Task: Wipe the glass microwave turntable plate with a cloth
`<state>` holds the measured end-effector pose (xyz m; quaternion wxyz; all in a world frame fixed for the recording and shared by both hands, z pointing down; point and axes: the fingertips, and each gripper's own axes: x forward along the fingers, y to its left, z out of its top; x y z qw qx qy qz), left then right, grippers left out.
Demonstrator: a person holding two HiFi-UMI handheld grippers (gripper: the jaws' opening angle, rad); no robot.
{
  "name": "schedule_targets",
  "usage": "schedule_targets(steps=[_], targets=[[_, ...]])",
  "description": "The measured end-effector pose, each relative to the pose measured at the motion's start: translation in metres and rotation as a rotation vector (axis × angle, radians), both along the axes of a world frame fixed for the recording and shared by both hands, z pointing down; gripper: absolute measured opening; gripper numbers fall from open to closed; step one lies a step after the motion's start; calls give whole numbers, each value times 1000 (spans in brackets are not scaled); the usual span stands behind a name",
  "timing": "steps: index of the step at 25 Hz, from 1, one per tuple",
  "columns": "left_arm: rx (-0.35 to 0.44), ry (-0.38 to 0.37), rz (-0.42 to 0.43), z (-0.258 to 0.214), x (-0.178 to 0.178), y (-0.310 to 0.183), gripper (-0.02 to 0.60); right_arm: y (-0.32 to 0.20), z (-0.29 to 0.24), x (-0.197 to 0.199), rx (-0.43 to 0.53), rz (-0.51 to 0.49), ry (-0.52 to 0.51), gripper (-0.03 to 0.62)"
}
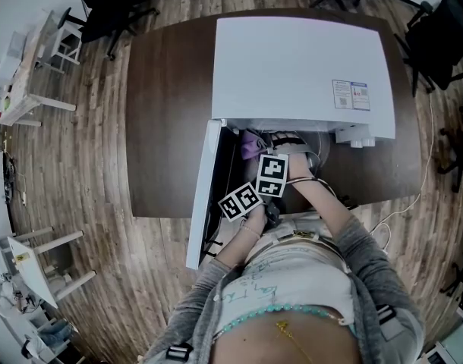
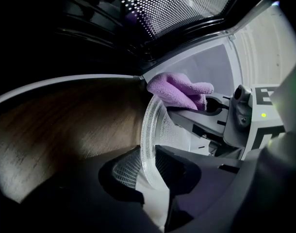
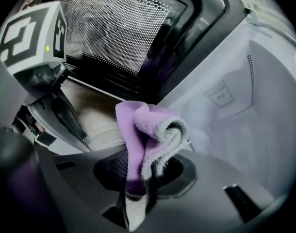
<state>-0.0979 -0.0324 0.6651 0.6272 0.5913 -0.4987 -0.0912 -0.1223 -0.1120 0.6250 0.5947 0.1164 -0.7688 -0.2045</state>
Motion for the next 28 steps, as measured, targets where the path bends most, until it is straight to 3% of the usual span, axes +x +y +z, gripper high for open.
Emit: schedule_targets(steps=[8, 28], targets=[[1, -5, -2, 2, 0, -1, 92, -13, -2, 1, 5, 25, -38, 112], [-1, -2, -2, 1, 0, 1, 92, -71, -22, 47, 76, 234, -86, 112]])
